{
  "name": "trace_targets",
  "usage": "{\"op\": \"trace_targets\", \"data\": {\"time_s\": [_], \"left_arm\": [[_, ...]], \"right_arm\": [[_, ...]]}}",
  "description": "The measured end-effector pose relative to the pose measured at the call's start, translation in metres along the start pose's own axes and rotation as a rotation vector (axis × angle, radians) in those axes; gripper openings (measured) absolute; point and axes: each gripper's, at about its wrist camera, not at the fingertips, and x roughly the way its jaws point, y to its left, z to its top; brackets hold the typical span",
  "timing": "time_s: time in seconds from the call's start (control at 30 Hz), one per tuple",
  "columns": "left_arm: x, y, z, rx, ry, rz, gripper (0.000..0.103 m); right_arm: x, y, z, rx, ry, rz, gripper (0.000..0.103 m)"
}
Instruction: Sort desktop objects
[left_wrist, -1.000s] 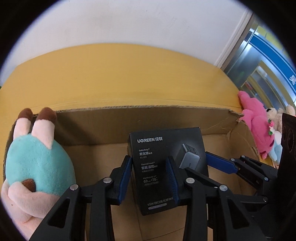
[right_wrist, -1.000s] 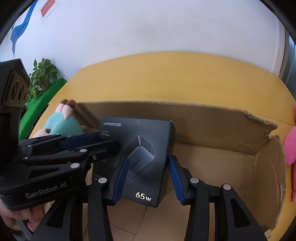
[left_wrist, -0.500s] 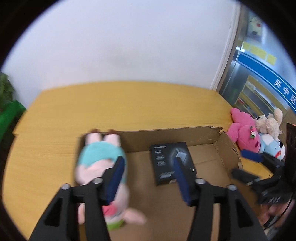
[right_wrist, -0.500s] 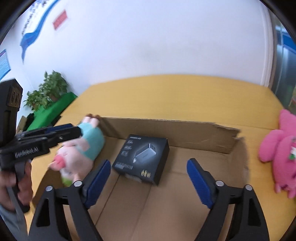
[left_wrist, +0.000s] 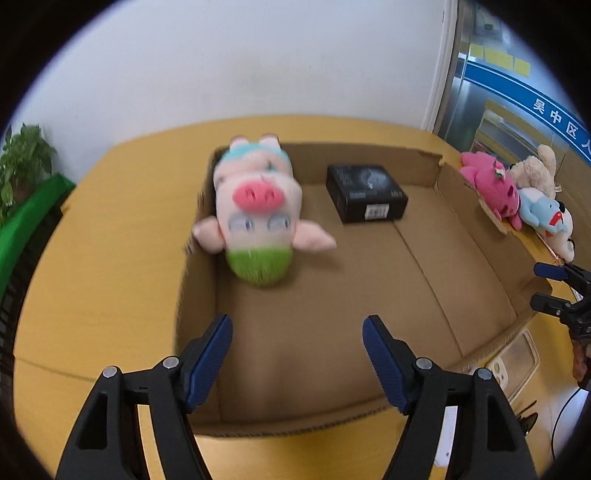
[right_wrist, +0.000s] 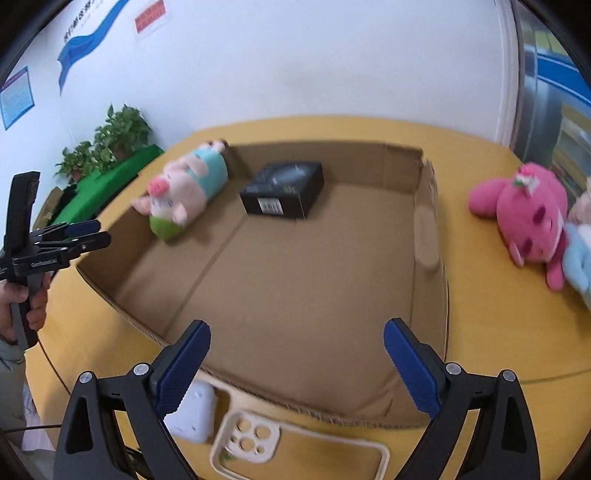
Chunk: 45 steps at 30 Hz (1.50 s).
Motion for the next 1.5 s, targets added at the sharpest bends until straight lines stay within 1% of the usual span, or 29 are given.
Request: {"op": "trace_targets", "data": {"time_s": [0.07,0.13,0.17,0.3,0.4,0.43,0.47,0.5,0.6,0.67,0.7,0.8,0.87,0.9,0.97,1.0,1.03,1.07,1.1,1.13,1.17,1.2,1.27,1.3,1.33,1.37,1.4,1.43,1.5], "left_arm": [[0.004,-0.003,-0.010,0.009,0.017,0.015,0.073],[0.007,-0.003,-0.018,-0.004,0.052,0.017,0.073],[0.007,-0.002,-0.024,-0.013,0.061,0.006,0.073],[0.003,-0.002,-0.029,-0.017,0.051,-0.001,0.073],[-0.002,0.000,-0.026,-0.011,0.044,0.037,0.073],[-0.008,-0.001,-0.025,-0.004,0.025,0.064,0.073],[-0.014,-0.001,-0.024,0.000,0.011,0.075,0.073],[-0.026,-0.004,-0.021,0.006,-0.024,0.092,0.073],[-0.060,-0.013,-0.016,0.016,-0.128,0.128,0.073],[-0.082,-0.026,-0.016,0.017,-0.188,0.142,0.075],[-0.090,-0.032,-0.017,0.019,-0.210,0.135,0.078],[-0.110,-0.056,-0.024,0.053,-0.263,0.099,0.078],[-0.121,-0.069,-0.030,0.067,-0.298,0.054,0.078],[-0.126,-0.075,-0.033,0.071,-0.306,0.029,0.078],[-0.129,-0.083,-0.036,0.072,-0.310,0.018,0.078],[-0.130,-0.086,-0.038,0.073,-0.309,0.015,0.078],[-0.129,-0.088,-0.039,0.071,-0.303,0.014,0.075],[-0.128,-0.089,-0.039,0.067,-0.294,0.006,0.067],[-0.127,-0.091,-0.041,0.065,-0.275,-0.015,0.030],[-0.123,-0.092,-0.041,0.071,-0.237,-0.057,0.003],[-0.121,-0.093,-0.041,0.066,-0.210,-0.083,0.004],[-0.121,-0.095,-0.043,0.062,-0.210,-0.085,0.004],[-0.124,-0.098,-0.045,0.063,-0.233,-0.050,0.005],[-0.125,-0.100,-0.046,0.063,-0.242,-0.031,0.018],[-0.127,-0.102,-0.047,0.059,-0.248,-0.020,0.042],[-0.128,-0.102,-0.048,0.054,-0.257,-0.015,0.055],[-0.131,-0.103,-0.049,0.048,-0.275,-0.013,0.073],[-0.134,-0.103,-0.051,0.043,-0.301,-0.010,0.075],[-0.135,-0.103,-0.052,0.041,-0.316,-0.011,0.075]], "right_arm": [[0.006,-0.007,-0.011,0.003,0.025,-0.052,0.096],[-0.002,-0.019,-0.015,0.033,-0.004,-0.044,0.096],[-0.002,-0.022,-0.016,0.031,0.002,-0.042,0.094],[-0.002,-0.025,-0.016,0.015,-0.003,-0.069,0.094],[-0.004,-0.025,-0.015,0.025,0.014,-0.090,0.094],[-0.005,-0.022,-0.013,0.027,0.026,-0.107,0.094],[-0.006,-0.020,-0.009,0.022,0.030,-0.123,0.094],[-0.011,-0.014,-0.008,0.013,0.022,-0.140,0.094],[-0.038,0.010,-0.006,-0.030,-0.043,-0.116,0.096],[-0.055,0.028,-0.008,-0.062,-0.094,-0.129,0.099],[-0.062,0.035,-0.009,-0.073,-0.112,-0.133,0.099],[-0.079,0.056,-0.014,-0.103,-0.166,-0.148,0.100],[-0.085,0.067,-0.019,-0.132,-0.174,-0.151,0.100],[-0.088,0.073,-0.022,-0.149,-0.181,-0.166,0.100],[-0.092,0.080,-0.028,-0.167,-0.192,-0.184,0.100],[-0.095,0.083,-0.031,-0.169,-0.198,-0.178,0.097],[-0.097,0.083,-0.032,-0.168,-0.202,-0.171,0.090],[-0.099,0.084,-0.035,-0.164,-0.201,-0.156,0.084],[-0.099,0.085,-0.036,-0.164,-0.190,-0.144,0.066],[-0.099,0.085,-0.038,-0.163,-0.182,-0.140,0.049],[-0.098,0.085,-0.039,-0.159,-0.173,-0.139,0.043],[-0.098,0.085,-0.040,-0.155,-0.170,-0.139,0.041],[-0.100,0.084,-0.043,-0.146,-0.171,-0.130,0.042],[-0.102,0.083,-0.044,-0.138,-0.176,-0.122,0.045],[-0.103,0.082,-0.045,-0.133,-0.180,-0.120,0.055],[-0.104,0.081,-0.046,-0.128,-0.186,-0.117,0.063],[-0.106,0.080,-0.046,-0.129,-0.195,-0.115,0.077],[-0.106,0.080,-0.047,-0.133,-0.201,-0.115,0.084],[-0.108,0.080,-0.048,-0.141,-0.201,-0.122,0.084]]}}
